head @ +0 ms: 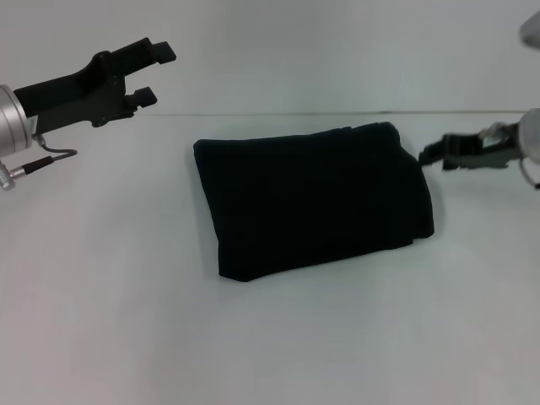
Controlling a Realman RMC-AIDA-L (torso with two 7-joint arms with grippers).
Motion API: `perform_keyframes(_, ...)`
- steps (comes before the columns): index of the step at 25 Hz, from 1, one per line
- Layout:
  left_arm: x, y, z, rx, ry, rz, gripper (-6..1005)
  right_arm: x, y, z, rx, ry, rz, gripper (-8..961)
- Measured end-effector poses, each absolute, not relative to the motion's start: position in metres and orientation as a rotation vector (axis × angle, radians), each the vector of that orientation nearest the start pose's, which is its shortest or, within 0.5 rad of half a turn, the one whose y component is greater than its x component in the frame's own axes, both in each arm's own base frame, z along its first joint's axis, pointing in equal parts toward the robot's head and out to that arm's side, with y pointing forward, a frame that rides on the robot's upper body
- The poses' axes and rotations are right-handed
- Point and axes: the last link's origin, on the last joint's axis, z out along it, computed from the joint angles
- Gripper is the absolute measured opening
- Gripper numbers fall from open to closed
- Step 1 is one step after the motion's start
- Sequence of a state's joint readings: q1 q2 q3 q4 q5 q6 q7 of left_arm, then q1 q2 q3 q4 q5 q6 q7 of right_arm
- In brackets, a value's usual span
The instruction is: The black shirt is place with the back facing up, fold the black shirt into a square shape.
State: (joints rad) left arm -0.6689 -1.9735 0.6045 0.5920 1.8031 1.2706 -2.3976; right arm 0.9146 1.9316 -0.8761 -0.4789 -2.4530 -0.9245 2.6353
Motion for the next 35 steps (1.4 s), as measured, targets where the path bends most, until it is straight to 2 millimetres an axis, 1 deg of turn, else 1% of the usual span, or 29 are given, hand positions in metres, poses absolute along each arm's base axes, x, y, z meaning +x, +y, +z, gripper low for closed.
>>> perform_keyframes(4, -0.246, 0.416, 0.067, -1.972, -1.786, -1.116, 950, 0.237, 0.468, 0.064, -1.982, 1.567, 0.322, 429)
perform_keyframes(6, -0.247, 0.413, 0.065, -2.013, -1.797, -1.067, 949, 0.236, 0.464, 0.087, -1.981, 1.586, 0.448, 499)
perform_keyframes(9, -0.248, 0.404, 0.06, -2.101, -1.824, -0.973, 949, 0.242, 0.452, 0.109, -2.002, 1.591, 0.641, 605)
perform_keyframes(11, -0.248, 0.398, 0.057, -2.153, -1.838, -0.927, 949, 0.253, 0.439, 0.114, -2.013, 1.571, 0.765, 631)
perform_keyframes(12, -0.248, 0.395, 0.057, -2.183, -1.841, -0.901, 949, 0.258, 0.433, 0.114, -2.015, 1.568, 0.8, 643)
perform_keyframes(14, -0.248, 0.391, 0.055, -2.218, -1.842, -0.865, 950, 0.273, 0.415, 0.108, -2.039, 1.529, 0.872, 669)
perform_keyframes(18, -0.251, 0.386, 0.054, -2.271, -1.848, -0.769, 949, 0.288, 0.374, 0.095, -2.157, 1.359, 0.976, 720)
perform_keyframes(19, -0.251, 0.385, 0.053, -2.279, -1.855, -0.75, 949, 0.292, 0.365, 0.095, -2.149, 1.327, 1.021, 733)
perform_keyframes(22, -0.252, 0.381, 0.051, -2.272, -1.923, -0.723, 948, 0.305, 0.35, 0.096, -2.074, 1.293, 1.101, 771)
perform_keyframes(24, -0.254, 0.378, 0.048, -2.23, -2.002, -0.726, 947, 0.311, 0.347, 0.097, -2.041, 1.306, 1.111, 793)
perform_keyframes(27, -0.259, 0.373, 0.038, -2.103, -2.162, -0.745, 944, 0.314, 0.347, 0.099, -2.019, 1.32, 1.123, 820)
perform_keyframes(30, -0.266, 0.367, 0.022, -1.984, -2.303, -0.74, 942, 0.313, 0.351, 0.105, -1.991, 1.313, 1.149, 825)
perform_keyframes(35, -0.273, 0.358, -0.002, -1.896, -2.444, -0.667, 938, 0.307, 0.359, 0.109, -1.976, 1.289, 1.18, 818)
